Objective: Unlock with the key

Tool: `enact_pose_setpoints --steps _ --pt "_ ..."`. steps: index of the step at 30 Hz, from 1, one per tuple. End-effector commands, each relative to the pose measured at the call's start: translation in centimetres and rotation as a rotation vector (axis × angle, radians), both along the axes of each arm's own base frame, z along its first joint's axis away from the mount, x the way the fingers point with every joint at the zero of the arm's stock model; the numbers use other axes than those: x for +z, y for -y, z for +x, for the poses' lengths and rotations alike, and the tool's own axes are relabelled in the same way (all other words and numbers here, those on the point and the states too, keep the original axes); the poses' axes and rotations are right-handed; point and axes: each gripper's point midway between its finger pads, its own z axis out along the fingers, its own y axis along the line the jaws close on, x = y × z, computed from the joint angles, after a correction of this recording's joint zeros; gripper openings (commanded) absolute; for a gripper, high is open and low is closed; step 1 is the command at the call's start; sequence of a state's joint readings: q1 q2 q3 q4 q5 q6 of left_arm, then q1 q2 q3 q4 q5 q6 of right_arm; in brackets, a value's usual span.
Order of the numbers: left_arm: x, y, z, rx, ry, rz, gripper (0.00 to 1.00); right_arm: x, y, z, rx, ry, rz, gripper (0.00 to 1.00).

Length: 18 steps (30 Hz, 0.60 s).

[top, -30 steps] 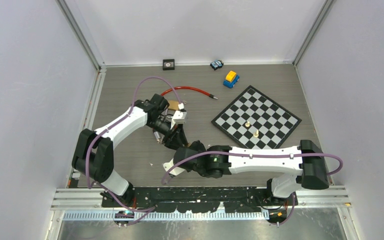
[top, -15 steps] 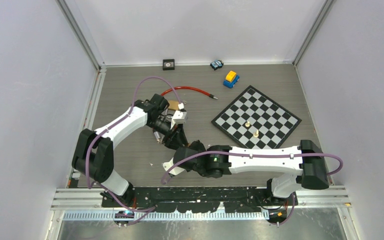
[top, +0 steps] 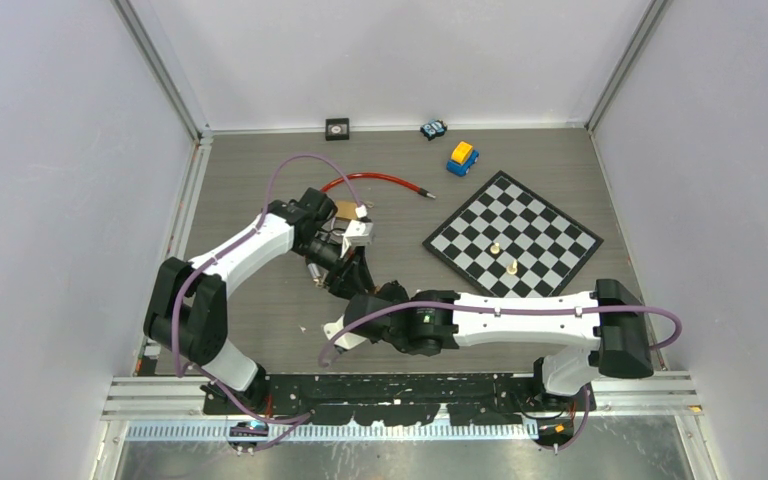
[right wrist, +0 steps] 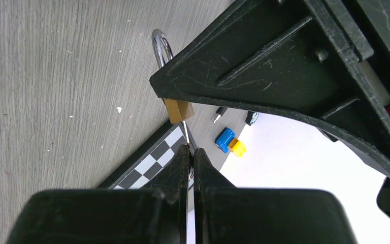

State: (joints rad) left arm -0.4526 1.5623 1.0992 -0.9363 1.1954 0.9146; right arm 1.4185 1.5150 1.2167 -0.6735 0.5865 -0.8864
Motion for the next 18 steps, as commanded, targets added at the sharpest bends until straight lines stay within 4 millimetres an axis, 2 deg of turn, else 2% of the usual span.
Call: enact_pose_setpoints --steps 1,8,18 --pt "1.68 0.52 0.31 0.011 0.008 -0.073 0.00 0.67 -1.41 -0.16 -0.005 0.011 0.037 0.01" --pt "1.29 0.49 0.68 0.035 -0.009 -0.041 0.00 0.96 -1.76 0.10 -0.021 0.044 0.022 0.01" --pt "1.37 0.71 1.19 0.063 -0.024 -0.030 0.00 0.62 -2.15 -0.78 -0.024 -0.022 0.035 0.01"
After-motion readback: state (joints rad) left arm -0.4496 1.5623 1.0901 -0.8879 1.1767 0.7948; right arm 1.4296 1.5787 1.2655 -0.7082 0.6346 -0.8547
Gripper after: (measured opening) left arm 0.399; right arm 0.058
